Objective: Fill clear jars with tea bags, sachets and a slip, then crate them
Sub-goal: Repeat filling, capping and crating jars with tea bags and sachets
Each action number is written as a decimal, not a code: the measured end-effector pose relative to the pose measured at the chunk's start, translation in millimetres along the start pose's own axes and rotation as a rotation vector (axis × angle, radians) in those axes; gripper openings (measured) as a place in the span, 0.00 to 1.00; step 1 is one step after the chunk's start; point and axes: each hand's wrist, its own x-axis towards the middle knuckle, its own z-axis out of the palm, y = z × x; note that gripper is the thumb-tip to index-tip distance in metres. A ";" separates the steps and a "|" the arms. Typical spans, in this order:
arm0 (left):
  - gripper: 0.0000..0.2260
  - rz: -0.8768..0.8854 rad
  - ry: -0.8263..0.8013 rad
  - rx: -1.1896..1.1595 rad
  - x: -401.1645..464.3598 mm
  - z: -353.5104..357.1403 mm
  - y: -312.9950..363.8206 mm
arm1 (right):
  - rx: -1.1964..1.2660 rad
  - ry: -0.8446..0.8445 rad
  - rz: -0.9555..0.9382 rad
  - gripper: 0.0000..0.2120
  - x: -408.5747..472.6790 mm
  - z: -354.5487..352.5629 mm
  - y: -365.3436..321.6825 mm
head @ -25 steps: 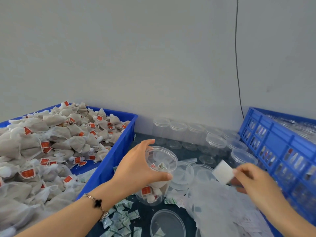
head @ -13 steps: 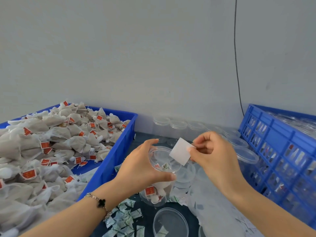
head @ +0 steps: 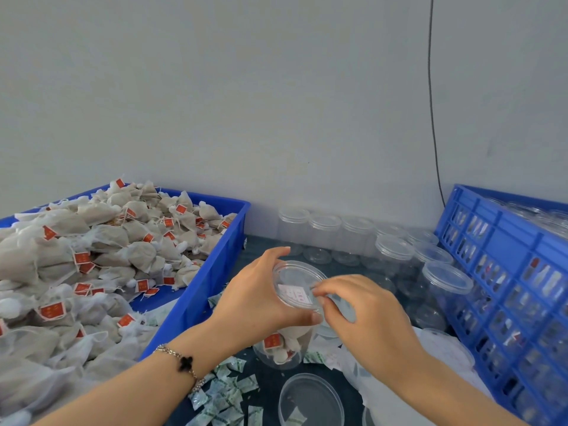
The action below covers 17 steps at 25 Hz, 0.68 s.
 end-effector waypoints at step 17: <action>0.45 0.131 -0.041 -0.110 8.9 32.4 102.8 | -0.126 -0.199 -0.030 0.10 -20.1 -119.7 29.3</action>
